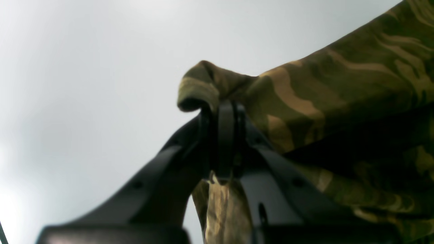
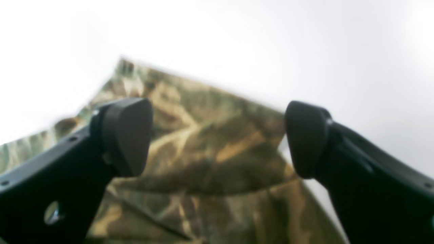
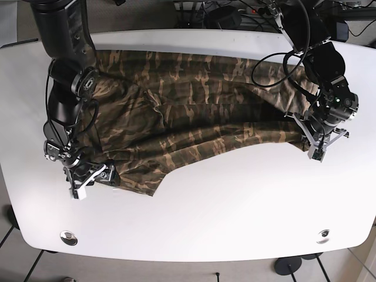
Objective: Fold the T-shirt properly
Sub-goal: 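Fold the hem up toward the collar edge with both grippers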
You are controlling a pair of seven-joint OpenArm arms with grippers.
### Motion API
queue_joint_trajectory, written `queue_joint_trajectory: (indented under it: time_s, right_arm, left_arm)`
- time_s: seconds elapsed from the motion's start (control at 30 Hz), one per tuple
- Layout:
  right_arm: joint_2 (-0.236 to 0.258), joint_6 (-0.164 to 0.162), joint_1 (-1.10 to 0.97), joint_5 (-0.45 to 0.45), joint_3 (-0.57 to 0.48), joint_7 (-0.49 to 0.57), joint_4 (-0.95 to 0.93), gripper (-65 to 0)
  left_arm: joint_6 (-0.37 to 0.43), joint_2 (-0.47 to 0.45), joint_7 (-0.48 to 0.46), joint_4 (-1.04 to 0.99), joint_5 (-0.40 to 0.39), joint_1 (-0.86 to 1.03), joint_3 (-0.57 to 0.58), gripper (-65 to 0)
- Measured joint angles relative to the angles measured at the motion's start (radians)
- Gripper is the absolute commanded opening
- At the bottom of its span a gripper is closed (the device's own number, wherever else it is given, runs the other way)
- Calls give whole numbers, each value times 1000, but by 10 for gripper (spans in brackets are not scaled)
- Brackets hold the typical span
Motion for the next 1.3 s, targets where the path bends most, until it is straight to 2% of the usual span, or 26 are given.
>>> queue_joint_trajectory:
  time_s: [0.17,0.33,0.63,0.67,0.73,0.77,0.83,0.93,1.07,1.17,1.23,1.3]
  right_arm:
    - [3,-4,-32,6,2,7,14,-60]
    - [8,-5,-121,1,3,-8,138,-60]
    - [22,-5,-141,16,5,-26,149,-75]
    - [15,-7,-141,17,6,-24,150,-106]
    - [-5,-7,-141,17,5,-19,150,-233]
    - [-11,-6,-142,18,5,-19,150,-328]
    - [-13,-6,-142,17,5,-37,150,-455]
    - [-20,-6,-142,17,13,-67,157,-601]
    - [-31,-6,-145,21,8,-95,192,-615]
    - [-31,1,-156,81,5,-243,334,-617]
    - [-31,2,-170,117,5,-303,447,-617]
    - [-32,9,-199,143,2,-356,573,-617]
  left_arm:
    - [0,2,0,-1,0,0,0,-650]
    - [0,2,0,-3,0,0,3,-650]
    - [0,-2,-2,-83,1,-38,0,-650]
    - [0,-2,-2,-83,1,-39,0,-650]
    - [0,-1,0,-82,2,-45,0,-650]
    - [0,0,0,-82,1,-56,0,-650]
    - [0,-1,-3,-81,0,-66,0,-650]
    - [0,0,-2,-81,0,-64,0,-650]
    - [0,0,0,-81,0,-72,0,-650]
    - [0,6,0,-56,-5,-92,-16,-650]
    - [0,10,0,-10,-31,-93,-46,-650]
    - [0,5,1,10,-101,-94,-52,-650]
